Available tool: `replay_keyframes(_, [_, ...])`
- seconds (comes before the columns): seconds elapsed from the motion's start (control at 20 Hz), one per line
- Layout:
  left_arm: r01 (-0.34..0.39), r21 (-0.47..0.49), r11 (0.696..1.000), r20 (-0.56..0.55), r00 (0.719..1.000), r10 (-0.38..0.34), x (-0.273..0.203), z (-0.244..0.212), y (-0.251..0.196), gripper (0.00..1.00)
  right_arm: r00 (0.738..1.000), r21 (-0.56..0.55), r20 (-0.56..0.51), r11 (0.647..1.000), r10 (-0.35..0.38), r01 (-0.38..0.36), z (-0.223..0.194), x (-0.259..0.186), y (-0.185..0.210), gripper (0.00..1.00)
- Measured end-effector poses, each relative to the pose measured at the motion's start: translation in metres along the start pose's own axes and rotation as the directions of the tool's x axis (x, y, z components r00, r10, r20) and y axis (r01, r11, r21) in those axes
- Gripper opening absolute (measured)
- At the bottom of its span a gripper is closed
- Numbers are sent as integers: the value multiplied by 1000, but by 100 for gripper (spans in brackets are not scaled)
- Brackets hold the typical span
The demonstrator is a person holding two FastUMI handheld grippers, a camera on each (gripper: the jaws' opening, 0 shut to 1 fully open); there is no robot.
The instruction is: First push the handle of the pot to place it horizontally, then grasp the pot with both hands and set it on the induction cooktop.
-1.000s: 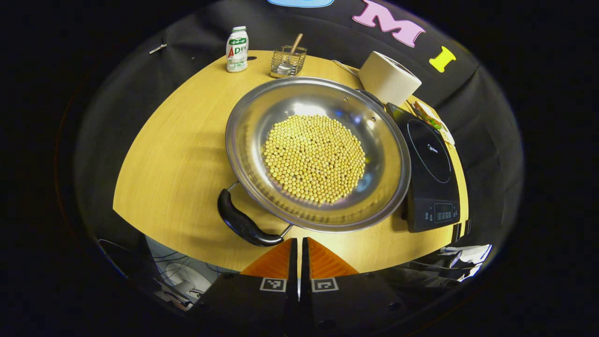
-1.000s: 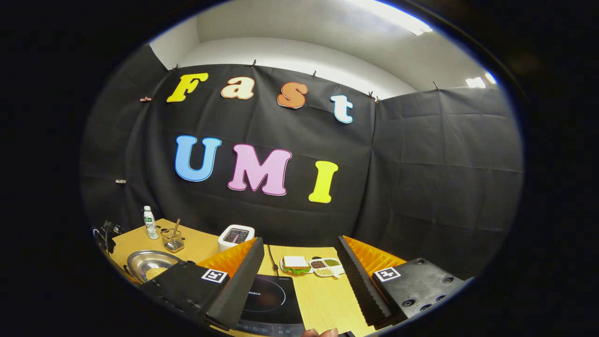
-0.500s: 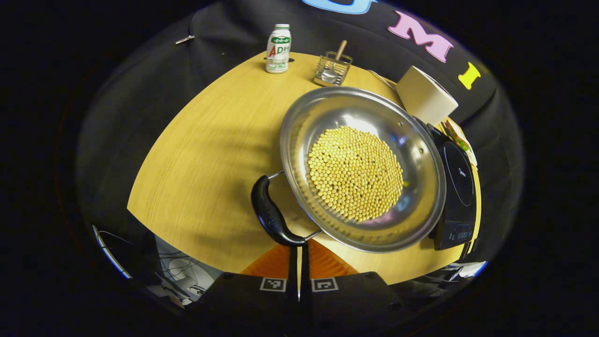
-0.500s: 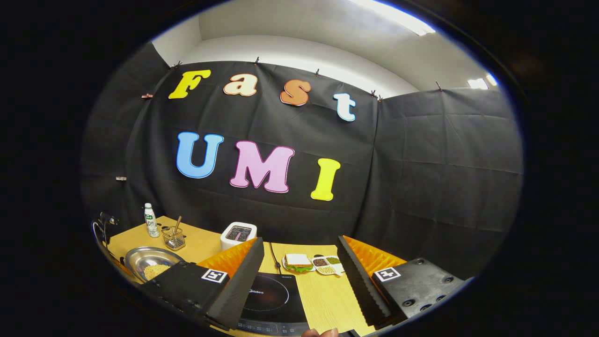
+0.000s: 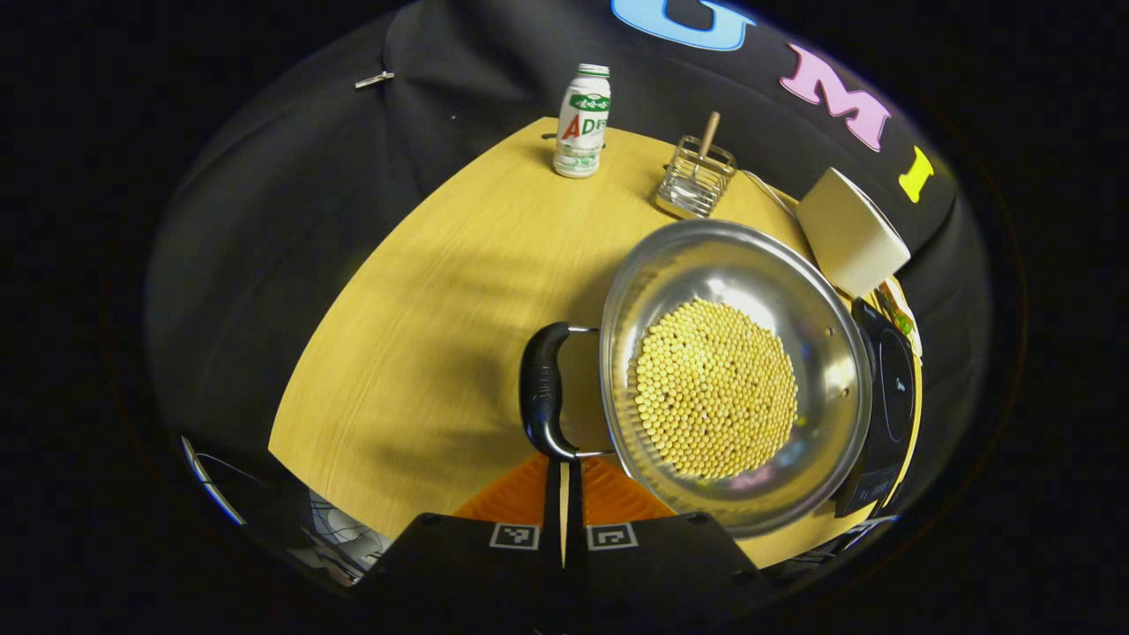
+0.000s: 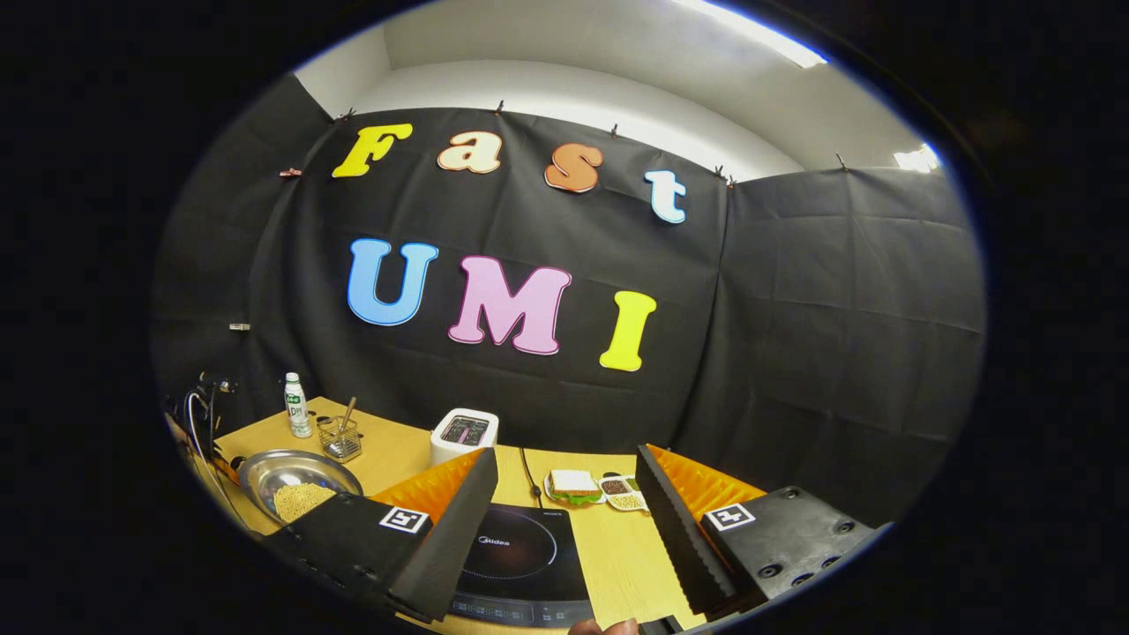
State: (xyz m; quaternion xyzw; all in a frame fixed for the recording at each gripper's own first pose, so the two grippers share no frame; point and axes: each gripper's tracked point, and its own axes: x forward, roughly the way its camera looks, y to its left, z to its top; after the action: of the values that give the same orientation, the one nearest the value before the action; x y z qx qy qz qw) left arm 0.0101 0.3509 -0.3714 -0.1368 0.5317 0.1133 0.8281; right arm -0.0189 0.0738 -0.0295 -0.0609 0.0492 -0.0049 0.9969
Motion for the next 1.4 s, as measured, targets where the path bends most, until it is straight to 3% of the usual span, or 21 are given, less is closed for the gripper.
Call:
replay_keyframes(0.65, [-41,78,996,62,997,37,26,57,31,5,989,7,-90,993,120,-120,-23,7,56,98])
replay_keyframes(0.85, [-136,38,990,108,986,131,2,44,65,5,980,51,-113,986,164,-159,-32,16,80,98])
replay_keyframes(1.05, [-96,39,995,195,977,87,-33,45,71,5,959,91,-151,969,241,-229,-48,27,121,98])
replay_keyframes(1.25, [-116,202,972,355,934,37,-57,76,56,6,921,158,-220,943,321,-291,-74,43,165,98])
replay_keyframes(1.3, [-101,233,967,380,925,5,-60,84,46,10,910,178,-243,938,336,-299,-82,47,178,98])
replay_keyframes(1.4, [-62,266,962,410,910,-55,-62,97,27,46,888,216,-288,928,358,-304,-101,57,201,98])
